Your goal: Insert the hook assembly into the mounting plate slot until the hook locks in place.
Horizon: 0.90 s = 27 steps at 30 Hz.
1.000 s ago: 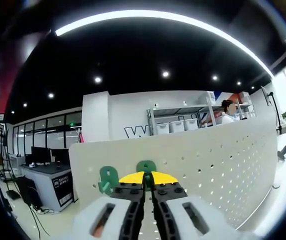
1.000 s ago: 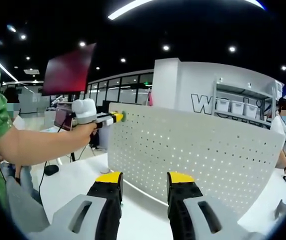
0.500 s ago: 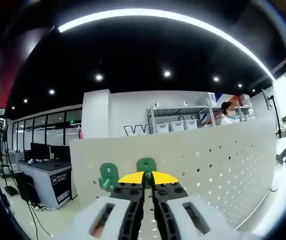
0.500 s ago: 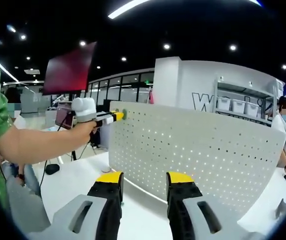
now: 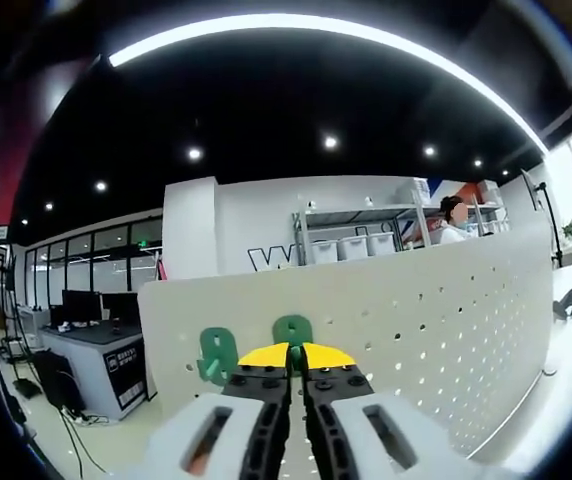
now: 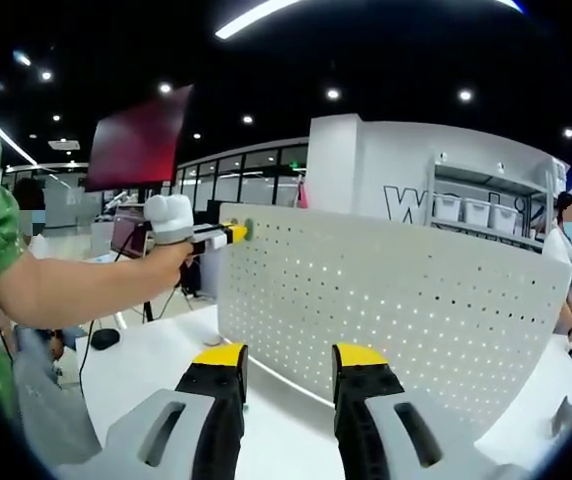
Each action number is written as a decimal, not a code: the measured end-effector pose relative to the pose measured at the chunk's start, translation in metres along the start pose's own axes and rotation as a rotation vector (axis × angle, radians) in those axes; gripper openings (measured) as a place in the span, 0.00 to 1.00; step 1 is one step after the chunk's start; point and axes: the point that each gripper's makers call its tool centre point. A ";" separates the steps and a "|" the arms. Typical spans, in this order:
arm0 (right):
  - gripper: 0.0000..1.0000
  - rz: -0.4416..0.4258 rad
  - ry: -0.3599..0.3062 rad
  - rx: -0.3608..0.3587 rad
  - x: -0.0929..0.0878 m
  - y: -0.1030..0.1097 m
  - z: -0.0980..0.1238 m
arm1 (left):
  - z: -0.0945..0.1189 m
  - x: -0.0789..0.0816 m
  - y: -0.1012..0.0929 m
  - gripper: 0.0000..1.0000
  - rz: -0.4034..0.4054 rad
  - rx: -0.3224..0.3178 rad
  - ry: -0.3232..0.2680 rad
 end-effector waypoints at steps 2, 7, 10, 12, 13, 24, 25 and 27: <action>0.34 -0.001 0.002 0.000 -0.001 0.000 0.000 | 0.000 0.000 0.000 0.02 -0.004 -0.002 0.000; 0.34 -0.002 0.000 -0.001 0.000 0.000 -0.001 | 0.001 0.002 0.000 0.01 -0.004 -0.006 0.003; 0.34 -0.003 -0.001 -0.003 0.000 -0.001 -0.001 | 0.004 0.003 -0.001 0.01 -0.013 -0.011 0.003; 0.34 -0.003 0.003 -0.003 -0.002 -0.001 -0.001 | 0.004 0.003 -0.001 0.01 -0.008 -0.013 0.005; 0.34 -0.003 0.003 -0.003 -0.002 0.000 -0.001 | 0.004 0.003 -0.001 0.01 -0.004 -0.013 0.006; 0.34 -0.003 0.005 -0.006 -0.002 0.000 0.000 | -0.001 0.017 0.001 0.01 -0.225 -0.037 0.020; 0.34 -0.005 0.005 -0.006 -0.002 0.000 0.000 | -0.002 0.018 0.002 0.01 -0.184 -0.035 0.020; 0.34 -0.004 0.006 -0.003 -0.002 0.001 0.000 | -0.004 0.025 0.007 0.01 -0.149 -0.026 0.002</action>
Point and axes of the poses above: the point that each gripper's makers call its tool centre point, and the gripper's own axes: z roughly backward along the fingers, y roughly to its left, x roughly out of its top, and after that the axes turned 14 degrees about -y, right-handed
